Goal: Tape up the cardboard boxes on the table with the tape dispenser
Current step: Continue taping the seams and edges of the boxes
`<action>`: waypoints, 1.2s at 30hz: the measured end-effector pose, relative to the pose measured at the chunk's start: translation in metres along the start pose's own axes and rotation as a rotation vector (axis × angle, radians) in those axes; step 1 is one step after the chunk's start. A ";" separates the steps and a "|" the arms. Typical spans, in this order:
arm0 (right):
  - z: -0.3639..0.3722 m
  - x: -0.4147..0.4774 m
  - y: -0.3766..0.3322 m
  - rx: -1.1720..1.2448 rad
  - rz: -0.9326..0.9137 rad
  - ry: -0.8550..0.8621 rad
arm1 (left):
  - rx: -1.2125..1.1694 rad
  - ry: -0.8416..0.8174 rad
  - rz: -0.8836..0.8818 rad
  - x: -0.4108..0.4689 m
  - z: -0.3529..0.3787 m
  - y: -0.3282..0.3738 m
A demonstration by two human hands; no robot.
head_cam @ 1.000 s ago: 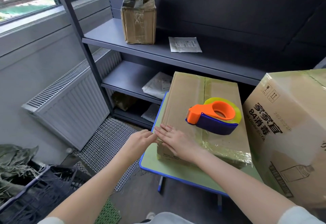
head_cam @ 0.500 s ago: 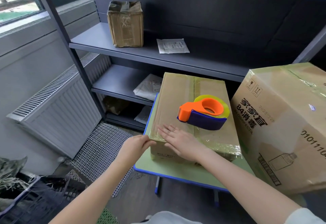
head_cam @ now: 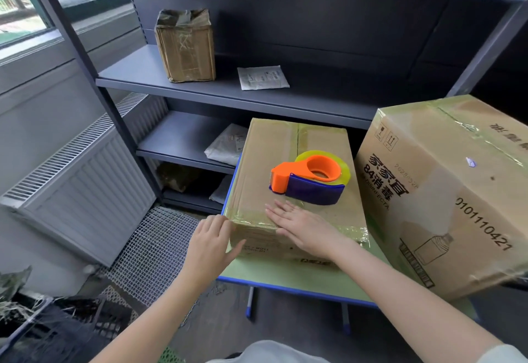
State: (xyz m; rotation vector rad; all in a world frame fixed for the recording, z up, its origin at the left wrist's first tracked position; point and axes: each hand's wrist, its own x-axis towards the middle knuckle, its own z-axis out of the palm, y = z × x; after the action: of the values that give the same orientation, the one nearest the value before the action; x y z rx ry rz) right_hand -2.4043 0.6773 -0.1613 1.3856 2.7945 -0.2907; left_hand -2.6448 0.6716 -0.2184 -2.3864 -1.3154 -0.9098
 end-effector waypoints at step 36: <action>-0.015 -0.105 0.050 0.226 0.314 -0.027 | -0.228 -0.005 0.413 0.068 0.066 0.136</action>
State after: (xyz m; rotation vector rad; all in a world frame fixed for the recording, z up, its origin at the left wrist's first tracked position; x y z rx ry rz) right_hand -2.2995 0.6267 -0.1454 1.8207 2.5307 -0.6238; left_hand -2.4790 0.6748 -0.2165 -2.6863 -0.7030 -0.9667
